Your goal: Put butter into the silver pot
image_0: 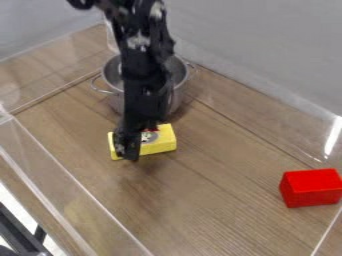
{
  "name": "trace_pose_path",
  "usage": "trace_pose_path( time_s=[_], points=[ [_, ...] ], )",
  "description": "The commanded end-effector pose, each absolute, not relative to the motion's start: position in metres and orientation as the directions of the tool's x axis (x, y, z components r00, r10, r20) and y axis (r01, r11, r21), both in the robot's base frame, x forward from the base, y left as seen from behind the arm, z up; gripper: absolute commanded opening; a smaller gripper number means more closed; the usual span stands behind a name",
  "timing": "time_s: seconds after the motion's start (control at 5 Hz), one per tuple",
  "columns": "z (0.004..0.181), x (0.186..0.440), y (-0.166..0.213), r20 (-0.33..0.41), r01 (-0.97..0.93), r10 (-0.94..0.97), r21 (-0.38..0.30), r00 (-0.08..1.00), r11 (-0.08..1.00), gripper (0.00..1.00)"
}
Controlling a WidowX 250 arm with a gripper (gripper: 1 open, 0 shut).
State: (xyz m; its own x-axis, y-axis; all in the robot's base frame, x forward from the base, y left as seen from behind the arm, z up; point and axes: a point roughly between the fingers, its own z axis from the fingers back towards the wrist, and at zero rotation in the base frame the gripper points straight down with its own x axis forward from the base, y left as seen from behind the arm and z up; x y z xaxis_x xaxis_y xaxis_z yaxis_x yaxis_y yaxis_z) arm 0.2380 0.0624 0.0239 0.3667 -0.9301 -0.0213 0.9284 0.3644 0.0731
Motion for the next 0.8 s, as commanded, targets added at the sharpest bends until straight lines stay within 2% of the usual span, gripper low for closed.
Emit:
trace_pose_path(
  time_s=[0.0, 0.4, 0.6],
  points=[
    [0.008, 0.237, 0.067, -0.020, 0.936, -0.938, 0.084, 0.345, 0.343, 1.00],
    [-0.013, 0.244, 0.061, -0.007, 0.947, -0.951, 0.091, 0.309, 0.307, 1.00],
    [-0.024, 0.240, 0.065, 0.000, 0.939, -0.943, 0.088, 0.334, 0.332, 1.00]
  ],
)
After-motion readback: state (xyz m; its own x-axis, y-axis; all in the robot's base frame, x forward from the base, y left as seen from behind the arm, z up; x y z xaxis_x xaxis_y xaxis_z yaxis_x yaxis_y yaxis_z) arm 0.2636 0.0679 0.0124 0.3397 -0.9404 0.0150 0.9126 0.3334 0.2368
